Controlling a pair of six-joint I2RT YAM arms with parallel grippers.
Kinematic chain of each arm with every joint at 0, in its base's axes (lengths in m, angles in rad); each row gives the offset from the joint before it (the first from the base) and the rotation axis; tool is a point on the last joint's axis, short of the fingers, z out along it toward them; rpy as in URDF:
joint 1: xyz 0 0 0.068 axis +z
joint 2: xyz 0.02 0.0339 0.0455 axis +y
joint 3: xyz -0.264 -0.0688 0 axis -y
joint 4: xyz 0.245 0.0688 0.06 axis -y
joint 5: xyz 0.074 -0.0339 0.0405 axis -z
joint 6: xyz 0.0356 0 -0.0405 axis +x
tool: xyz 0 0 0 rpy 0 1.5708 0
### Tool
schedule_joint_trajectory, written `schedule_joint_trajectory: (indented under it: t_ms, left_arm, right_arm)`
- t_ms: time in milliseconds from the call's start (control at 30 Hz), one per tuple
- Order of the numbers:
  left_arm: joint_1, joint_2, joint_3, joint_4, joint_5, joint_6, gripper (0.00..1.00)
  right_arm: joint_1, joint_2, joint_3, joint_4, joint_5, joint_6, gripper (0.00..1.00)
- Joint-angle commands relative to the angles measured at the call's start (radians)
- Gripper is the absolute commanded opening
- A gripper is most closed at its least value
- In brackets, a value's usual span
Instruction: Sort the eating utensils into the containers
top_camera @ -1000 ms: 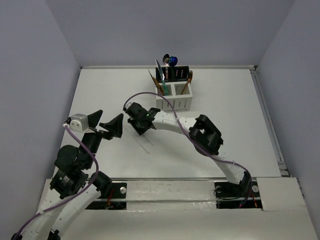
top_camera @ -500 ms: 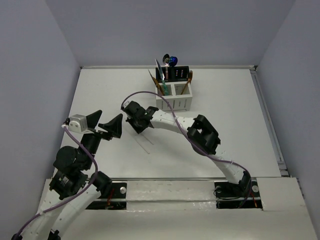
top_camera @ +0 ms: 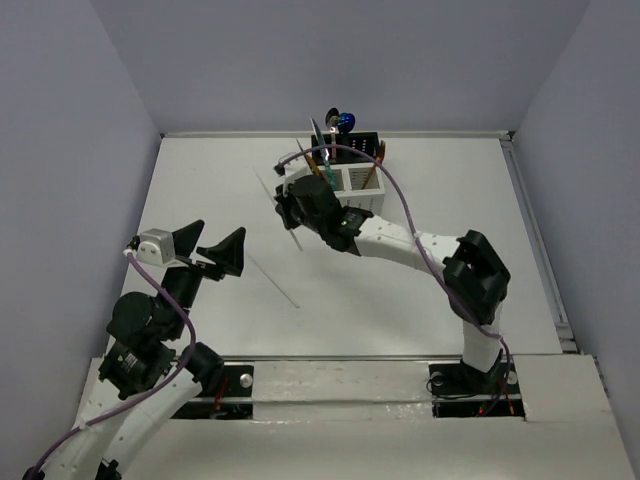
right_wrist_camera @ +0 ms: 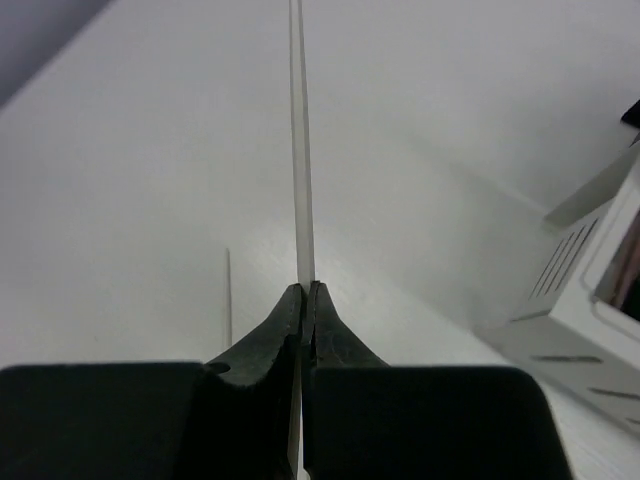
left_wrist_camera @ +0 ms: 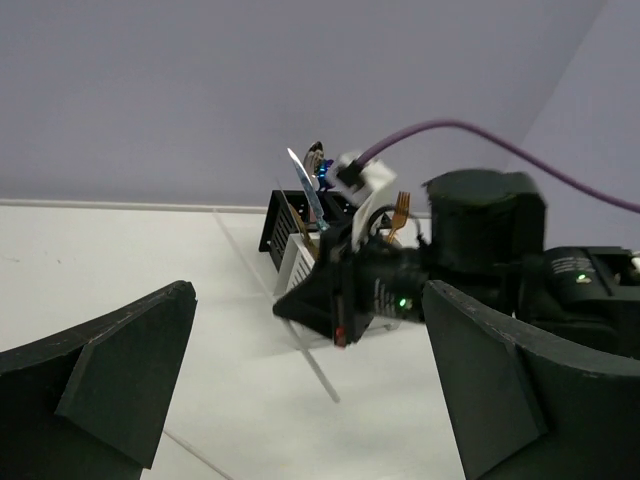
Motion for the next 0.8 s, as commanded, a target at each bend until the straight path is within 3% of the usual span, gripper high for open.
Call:
schedule_joint_trajectory:
  t_ms: [0, 300, 467, 767]
  left_arm:
    - [0.005, -0.005, -0.01, 0.04, 0.001, -0.004, 0.99]
    - [0.005, 0.004, -0.012, 0.043, 0.006, -0.004, 0.99]
    - [0.005, 0.007, -0.012, 0.043, 0.005, -0.004, 0.99]
    - [0.005, 0.018, -0.012, 0.043, -0.008, -0.001, 0.99]
  right_arm:
    - [-0.032, -0.105, -0.067, 0.277, 0.049, 0.023, 0.0]
    - [-0.235, -0.216, -0.149, 0.576, 0.092, 0.003, 0.0]
    - [-0.39, -0.11, -0.083, 0.676, 0.063, 0.01, 0.0]
    - [-0.501, 0.097, 0.172, 0.705, 0.081, -0.078, 0.0]
